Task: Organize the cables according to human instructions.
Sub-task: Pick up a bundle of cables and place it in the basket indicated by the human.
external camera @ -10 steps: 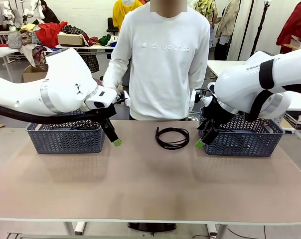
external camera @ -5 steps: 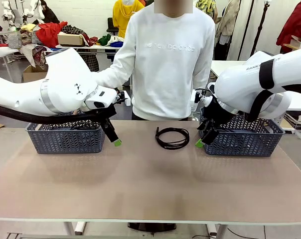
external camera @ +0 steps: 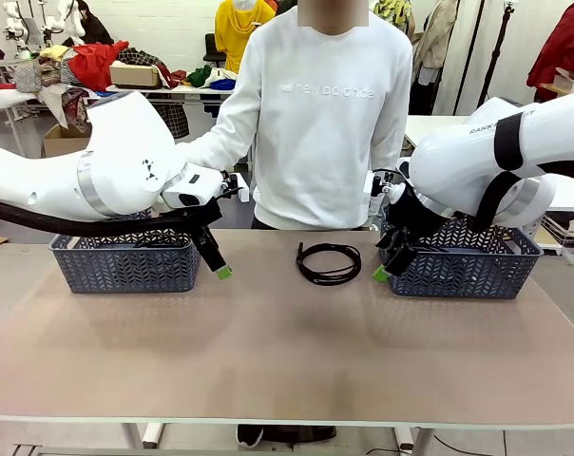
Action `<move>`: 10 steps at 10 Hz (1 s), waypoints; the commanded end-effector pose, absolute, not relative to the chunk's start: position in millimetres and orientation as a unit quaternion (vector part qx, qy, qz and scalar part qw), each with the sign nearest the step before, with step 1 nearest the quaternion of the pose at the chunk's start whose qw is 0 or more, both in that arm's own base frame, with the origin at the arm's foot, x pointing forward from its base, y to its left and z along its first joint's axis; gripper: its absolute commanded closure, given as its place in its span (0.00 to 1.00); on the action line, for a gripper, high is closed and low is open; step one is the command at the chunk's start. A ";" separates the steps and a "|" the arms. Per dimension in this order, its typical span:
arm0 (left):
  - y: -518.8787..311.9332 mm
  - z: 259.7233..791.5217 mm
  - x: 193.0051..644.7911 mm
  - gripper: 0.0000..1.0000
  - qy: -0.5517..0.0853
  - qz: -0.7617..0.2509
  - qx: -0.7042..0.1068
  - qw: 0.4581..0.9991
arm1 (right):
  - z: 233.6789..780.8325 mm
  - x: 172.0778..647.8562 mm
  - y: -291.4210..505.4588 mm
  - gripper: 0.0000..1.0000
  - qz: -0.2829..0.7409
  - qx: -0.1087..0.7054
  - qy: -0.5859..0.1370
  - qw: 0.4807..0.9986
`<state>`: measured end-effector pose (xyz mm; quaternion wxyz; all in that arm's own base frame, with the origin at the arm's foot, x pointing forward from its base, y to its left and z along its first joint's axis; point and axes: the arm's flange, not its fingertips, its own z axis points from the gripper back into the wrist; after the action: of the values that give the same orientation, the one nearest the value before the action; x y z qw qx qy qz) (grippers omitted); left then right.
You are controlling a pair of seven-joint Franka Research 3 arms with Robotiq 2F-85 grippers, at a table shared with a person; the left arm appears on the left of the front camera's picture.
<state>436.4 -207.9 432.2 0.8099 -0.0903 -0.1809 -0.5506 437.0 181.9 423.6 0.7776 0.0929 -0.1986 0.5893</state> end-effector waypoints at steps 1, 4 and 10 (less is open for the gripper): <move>-208.9 431.9 437.0 0.00 -0.183 -0.550 -0.083 0.811 | 424.8 436.2 181.9 0.00 0.593 0.092 -0.200 0.775; -207.9 432.2 436.4 0.00 -0.181 -0.551 -0.090 0.810 | 424.8 436.2 181.9 0.00 0.593 0.092 -0.200 0.775; -287.0 448.0 508.1 0.00 -0.103 -0.374 -0.055 0.920 | 424.8 436.2 181.9 0.00 0.593 0.092 -0.200 0.775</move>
<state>488.5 -265.6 443.1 0.9070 -0.0685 -0.1279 -0.3953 437.0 181.8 423.5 0.7777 0.0930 -0.1986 0.5892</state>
